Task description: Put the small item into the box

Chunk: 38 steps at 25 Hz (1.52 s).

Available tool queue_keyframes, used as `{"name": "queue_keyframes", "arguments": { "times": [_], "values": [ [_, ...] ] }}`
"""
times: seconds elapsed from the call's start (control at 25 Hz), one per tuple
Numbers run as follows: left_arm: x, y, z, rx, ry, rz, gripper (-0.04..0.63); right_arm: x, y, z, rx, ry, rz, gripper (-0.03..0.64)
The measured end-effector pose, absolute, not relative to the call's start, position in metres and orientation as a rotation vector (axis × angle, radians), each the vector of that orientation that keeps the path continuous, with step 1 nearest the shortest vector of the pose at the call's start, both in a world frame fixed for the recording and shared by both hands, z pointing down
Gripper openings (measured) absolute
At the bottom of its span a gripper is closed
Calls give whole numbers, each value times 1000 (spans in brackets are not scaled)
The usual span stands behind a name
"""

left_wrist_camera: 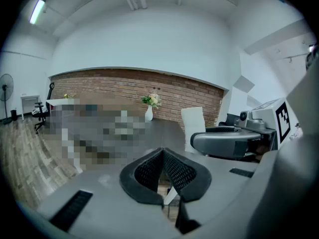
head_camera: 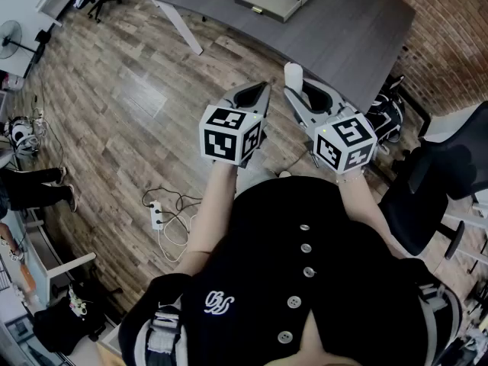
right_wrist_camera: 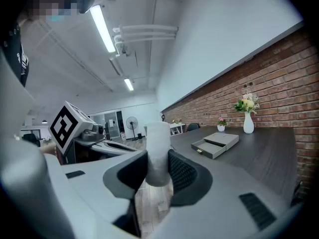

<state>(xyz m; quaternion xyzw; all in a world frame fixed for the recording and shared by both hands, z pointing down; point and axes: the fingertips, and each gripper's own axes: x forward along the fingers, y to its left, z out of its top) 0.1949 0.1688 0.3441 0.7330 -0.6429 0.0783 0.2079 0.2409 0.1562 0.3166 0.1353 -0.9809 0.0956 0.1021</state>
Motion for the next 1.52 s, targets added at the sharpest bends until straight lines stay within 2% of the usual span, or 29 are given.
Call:
{"name": "queue_keyframes", "arguments": {
  "times": [0.52, 1.12, 1.52],
  "values": [
    [191, 157, 351, 2039, -1837, 269, 14, 240, 148, 328, 404, -2857, 251, 124],
    [168, 142, 375, 1901, -1887, 182, 14, 245, 112, 349, 384, -2872, 400, 126],
    [73, 73, 392, 1892, -1918, 231, 14, 180, 46, 365, 383, -2859, 389, 126]
  ]
}}
